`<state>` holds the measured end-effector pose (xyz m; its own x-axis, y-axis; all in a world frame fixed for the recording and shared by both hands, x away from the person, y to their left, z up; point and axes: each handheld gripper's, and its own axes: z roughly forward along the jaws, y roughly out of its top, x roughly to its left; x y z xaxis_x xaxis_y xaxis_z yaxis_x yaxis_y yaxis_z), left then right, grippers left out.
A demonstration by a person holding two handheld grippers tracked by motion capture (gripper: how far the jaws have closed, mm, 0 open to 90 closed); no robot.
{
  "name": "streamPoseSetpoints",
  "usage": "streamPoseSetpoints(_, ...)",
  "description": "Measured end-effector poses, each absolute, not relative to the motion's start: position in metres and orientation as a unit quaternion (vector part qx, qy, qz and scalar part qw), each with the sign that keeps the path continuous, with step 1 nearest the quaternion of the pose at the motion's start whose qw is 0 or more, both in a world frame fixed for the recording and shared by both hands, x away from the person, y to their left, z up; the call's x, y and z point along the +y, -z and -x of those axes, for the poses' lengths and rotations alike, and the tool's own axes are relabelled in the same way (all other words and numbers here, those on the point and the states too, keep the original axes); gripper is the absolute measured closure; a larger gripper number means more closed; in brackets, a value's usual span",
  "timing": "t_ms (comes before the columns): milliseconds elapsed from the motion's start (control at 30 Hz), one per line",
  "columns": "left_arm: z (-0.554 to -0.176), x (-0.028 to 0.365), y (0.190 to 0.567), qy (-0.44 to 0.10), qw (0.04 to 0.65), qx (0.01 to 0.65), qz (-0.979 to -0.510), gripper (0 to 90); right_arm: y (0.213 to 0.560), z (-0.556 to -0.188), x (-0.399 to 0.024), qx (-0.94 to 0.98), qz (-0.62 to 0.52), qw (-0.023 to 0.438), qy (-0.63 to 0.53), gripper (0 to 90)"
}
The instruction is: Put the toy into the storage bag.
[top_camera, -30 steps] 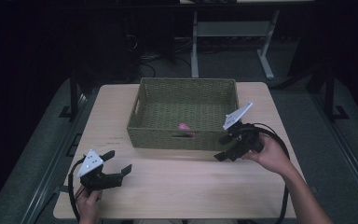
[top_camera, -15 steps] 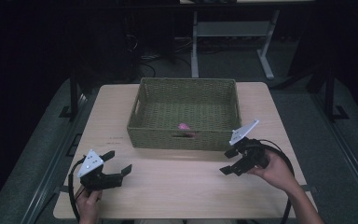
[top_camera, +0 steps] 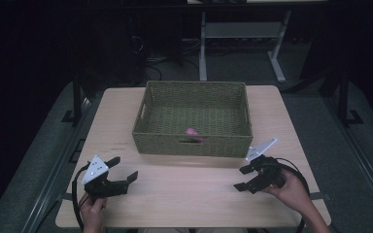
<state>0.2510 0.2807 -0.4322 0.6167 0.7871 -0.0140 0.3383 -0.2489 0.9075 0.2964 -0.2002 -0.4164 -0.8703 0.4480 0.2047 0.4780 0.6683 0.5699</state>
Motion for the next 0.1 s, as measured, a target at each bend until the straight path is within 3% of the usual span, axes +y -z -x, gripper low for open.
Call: streamPoseSetpoints(100, -0.2517, 0.2801, 0.4326, -0.232, 0.485, 0.371, -0.757, 13.8, 0.4219, -0.2914, -0.1995, -0.912, 0.257, 0.016, 0.319, 29.0)
